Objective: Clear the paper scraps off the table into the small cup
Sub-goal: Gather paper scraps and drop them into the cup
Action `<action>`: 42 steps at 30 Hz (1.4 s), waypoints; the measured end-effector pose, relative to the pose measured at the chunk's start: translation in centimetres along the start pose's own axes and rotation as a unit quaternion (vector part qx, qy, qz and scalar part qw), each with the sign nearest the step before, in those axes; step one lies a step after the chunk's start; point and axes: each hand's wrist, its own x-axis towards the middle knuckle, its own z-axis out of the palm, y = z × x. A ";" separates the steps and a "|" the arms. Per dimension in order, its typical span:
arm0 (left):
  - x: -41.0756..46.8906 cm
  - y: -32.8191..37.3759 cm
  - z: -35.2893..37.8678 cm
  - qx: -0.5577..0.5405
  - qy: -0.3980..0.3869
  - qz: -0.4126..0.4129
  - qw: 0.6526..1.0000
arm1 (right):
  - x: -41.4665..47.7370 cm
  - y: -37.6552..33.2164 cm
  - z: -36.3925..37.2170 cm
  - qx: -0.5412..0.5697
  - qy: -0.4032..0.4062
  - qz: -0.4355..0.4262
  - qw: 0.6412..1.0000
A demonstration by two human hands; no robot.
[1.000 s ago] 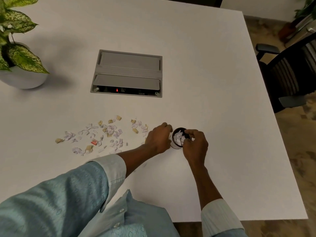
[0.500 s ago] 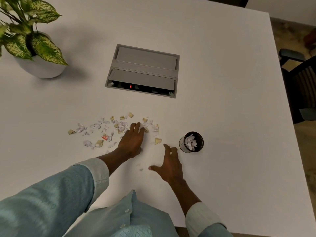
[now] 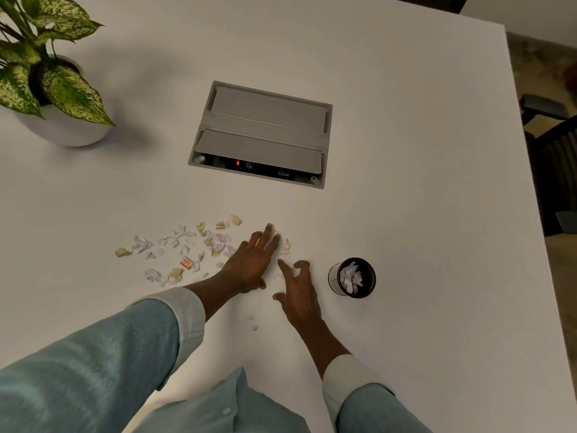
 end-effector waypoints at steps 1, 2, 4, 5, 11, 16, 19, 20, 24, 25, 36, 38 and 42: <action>0.3 0.0 0.1 -0.002 -0.001 0.009 1.000 | 0.4 -0.1 0.0 0.004 -0.002 -0.012 1.000; 0.6 -0.1 0.0 -0.003 0.001 0.016 1.000 | 0.8 -0.1 0.1 -0.012 0.004 -0.026 1.000; 1.0 -0.3 0.0 -0.005 0.003 0.031 0.999 | 1.0 -0.3 0.6 -0.097 0.028 -0.044 0.994; 1.1 -0.3 0.0 -0.005 0.001 0.042 0.999 | 1.0 -0.1 1.0 -0.129 0.047 -0.059 0.989; 0.2 0.1 0.6 0.007 0.054 0.101 0.993 | -0.1 0.2 1.7 -0.222 0.074 -0.091 0.968; -0.8 0.7 1.0 0.049 0.090 0.123 0.987 | -1.0 0.9 1.8 -0.182 0.096 -0.060 0.977; -1.5 0.9 1.5 0.044 0.118 0.131 0.983 | -1.5 1.8 1.9 -0.151 0.118 -0.047 0.980; -1.7 1.0 1.7 0.034 0.124 0.127 0.984 | -1.7 2.2 1.9 -0.134 0.123 -0.044 0.982; -2.2 1.4 1.8 -0.072 0.135 0.071 0.986 | -3.2 2.4 0.9 -0.065 0.121 -0.041 0.990; -2.4 1.7 1.6 -0.103 0.139 0.056 0.983 | -3.7 2.2 0.4 -0.062 0.131 -0.043 0.988; -1.7 10.3 -5.0 -0.330 0.210 0.039 0.919 | -7.8 2.0 -9.2 0.068 0.373 0.043 0.924; -1.0 11.9 -6.2 -0.325 0.203 0.054 0.922 | -7.7 2.5 -10.7 0.067 0.391 0.067 0.915; 0.6 14.4 -7.0 -0.297 0.168 0.081 0.936 | -7.2 3.7 -12.5 0.063 0.398 0.089 0.911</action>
